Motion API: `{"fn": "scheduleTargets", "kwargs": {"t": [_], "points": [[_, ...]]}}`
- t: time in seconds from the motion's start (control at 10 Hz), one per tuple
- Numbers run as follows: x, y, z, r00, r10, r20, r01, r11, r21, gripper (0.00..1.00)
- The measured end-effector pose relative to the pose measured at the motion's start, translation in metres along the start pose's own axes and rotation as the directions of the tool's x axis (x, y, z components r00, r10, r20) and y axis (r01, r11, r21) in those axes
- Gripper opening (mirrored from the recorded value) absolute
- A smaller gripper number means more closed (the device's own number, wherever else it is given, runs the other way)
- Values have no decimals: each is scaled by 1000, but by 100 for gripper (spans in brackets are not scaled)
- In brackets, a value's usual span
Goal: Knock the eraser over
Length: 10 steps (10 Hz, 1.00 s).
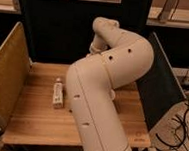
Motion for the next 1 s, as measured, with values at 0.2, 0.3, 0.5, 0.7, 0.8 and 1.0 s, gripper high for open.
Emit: {"fn": "scheduleTargets", "kwargs": {"t": [0.2, 0.3, 0.5, 0.7, 0.8, 1.0], "points": [[0, 0, 0, 1000, 0, 0, 0, 1000, 0, 62], [0, 0, 0, 1000, 0, 0, 0, 1000, 0, 51], [0, 0, 0, 1000, 0, 0, 0, 1000, 0, 31], [0, 2, 0, 1000, -10, -5, 10, 1000, 0, 9], [1, 10, 3, 999, -33, -18, 32, 999, -9, 3], [9, 50, 20, 990, -121, -77, 116, 992, -58, 0]]}}
